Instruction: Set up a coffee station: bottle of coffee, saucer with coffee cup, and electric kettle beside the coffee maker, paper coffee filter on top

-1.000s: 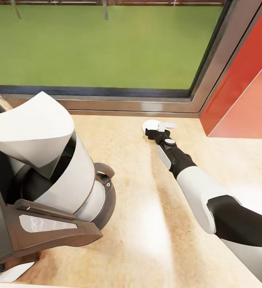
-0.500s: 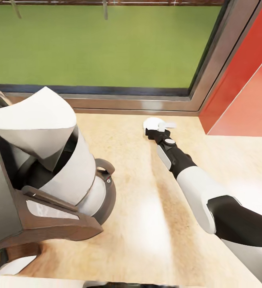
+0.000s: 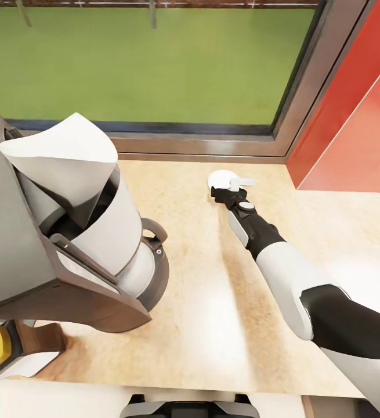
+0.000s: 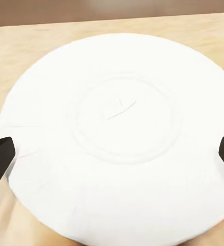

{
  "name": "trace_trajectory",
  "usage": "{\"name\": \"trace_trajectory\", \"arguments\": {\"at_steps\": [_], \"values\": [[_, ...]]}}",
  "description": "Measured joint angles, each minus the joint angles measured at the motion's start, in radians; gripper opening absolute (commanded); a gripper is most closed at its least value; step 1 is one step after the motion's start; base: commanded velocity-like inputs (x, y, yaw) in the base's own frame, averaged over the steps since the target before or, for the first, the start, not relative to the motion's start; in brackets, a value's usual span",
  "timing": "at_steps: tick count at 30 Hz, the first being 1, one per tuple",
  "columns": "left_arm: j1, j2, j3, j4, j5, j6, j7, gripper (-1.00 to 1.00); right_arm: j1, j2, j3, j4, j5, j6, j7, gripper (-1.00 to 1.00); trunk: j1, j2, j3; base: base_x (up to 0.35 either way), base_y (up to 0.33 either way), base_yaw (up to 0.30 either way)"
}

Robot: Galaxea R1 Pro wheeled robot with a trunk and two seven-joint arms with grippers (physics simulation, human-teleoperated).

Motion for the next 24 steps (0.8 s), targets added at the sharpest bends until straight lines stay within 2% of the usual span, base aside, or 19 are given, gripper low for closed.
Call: {"name": "trace_trajectory", "arguments": {"at_steps": [4, 10, 24], "values": [[0.0, -0.001, -0.001, 0.0, 0.0, 0.0, 0.0, 1.0, 0.0, -0.001, 0.001, -0.001, -0.002, 0.0, 0.001, 1.0, 0.0, 0.0, 0.0, -0.02, 0.0, 0.0], [0.0, 0.0, 0.0, 0.0, 0.0, 0.0, 0.0, 1.0, 0.0, -0.001, 0.0, -0.001, -0.001, 0.0, 0.0, 1.0, 0.0, 0.0, 0.0, -0.203, 0.0, 0.0], [0.0, 0.0, 0.0, 0.0, 0.0, 0.0, -0.003, 1.0, 0.0, -0.001, 0.0, -0.001, -0.001, 0.0, 0.0, 1.0, 0.0, 0.0, 0.0, -0.006, 0.0, 0.0]]}}
